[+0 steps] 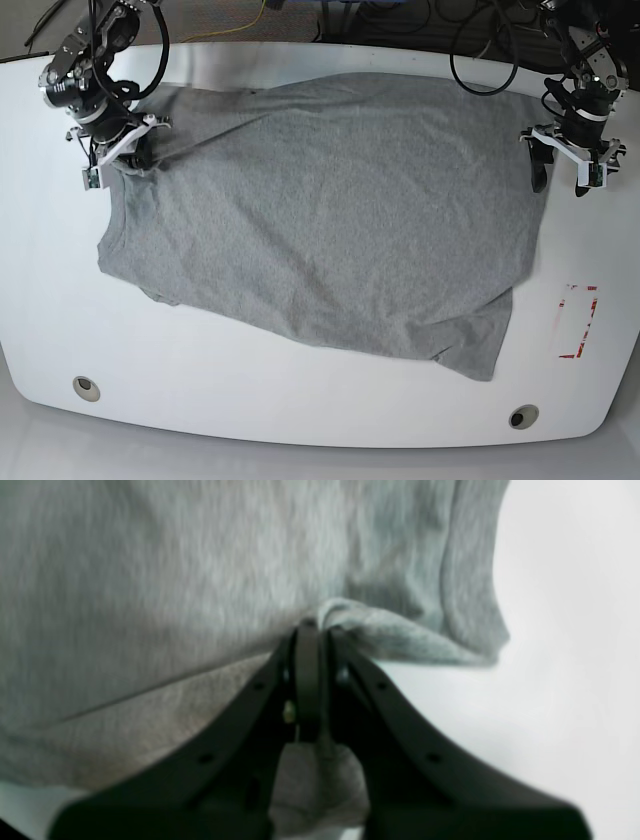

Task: Layout the t-shirt on the table in an organized manner, then fold the t-shirt properly
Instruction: 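Drag the held shirt corner with the right gripper toward the hem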

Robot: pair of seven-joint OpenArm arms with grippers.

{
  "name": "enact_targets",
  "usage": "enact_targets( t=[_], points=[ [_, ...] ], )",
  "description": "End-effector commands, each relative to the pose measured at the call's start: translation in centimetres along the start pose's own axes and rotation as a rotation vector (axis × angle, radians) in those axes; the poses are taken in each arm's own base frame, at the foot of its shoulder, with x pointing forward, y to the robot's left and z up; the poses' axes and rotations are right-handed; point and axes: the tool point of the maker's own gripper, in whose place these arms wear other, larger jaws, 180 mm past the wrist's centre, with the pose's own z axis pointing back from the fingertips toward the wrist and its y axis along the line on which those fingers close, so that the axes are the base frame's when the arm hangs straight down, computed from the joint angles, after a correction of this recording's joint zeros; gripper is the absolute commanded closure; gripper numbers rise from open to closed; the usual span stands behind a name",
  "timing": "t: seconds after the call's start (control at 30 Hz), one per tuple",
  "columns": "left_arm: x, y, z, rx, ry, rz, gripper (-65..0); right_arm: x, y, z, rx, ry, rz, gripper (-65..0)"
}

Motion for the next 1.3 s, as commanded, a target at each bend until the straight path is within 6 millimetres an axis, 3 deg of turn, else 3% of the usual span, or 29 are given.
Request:
enact_targets(
  t=[0.0,0.33,0.87,1.27],
  points=[
    [1.6,0.4,0.1,0.004,-0.056,-0.008,-44.0,2.1,0.4,-1.0,0.032,-0.045,0.008,0.0],
    [1.9,0.8,0.2,0.009,-0.059,-0.021,-44.0,2.8,0.9,-4.8,0.108,-0.028,-0.075,0.0],
    [2.0,0.8,0.2,0.01,-0.061,-0.024,-44.0,8.0,-0.1,-7.5,0.155,-0.084,-0.106,0.0],
    [1.9,0.9,0.3,0.011,-0.059,-0.023,-44.0,10.1,2.4,-10.0,0.237,-0.111,-0.076,0.0]
  ],
)
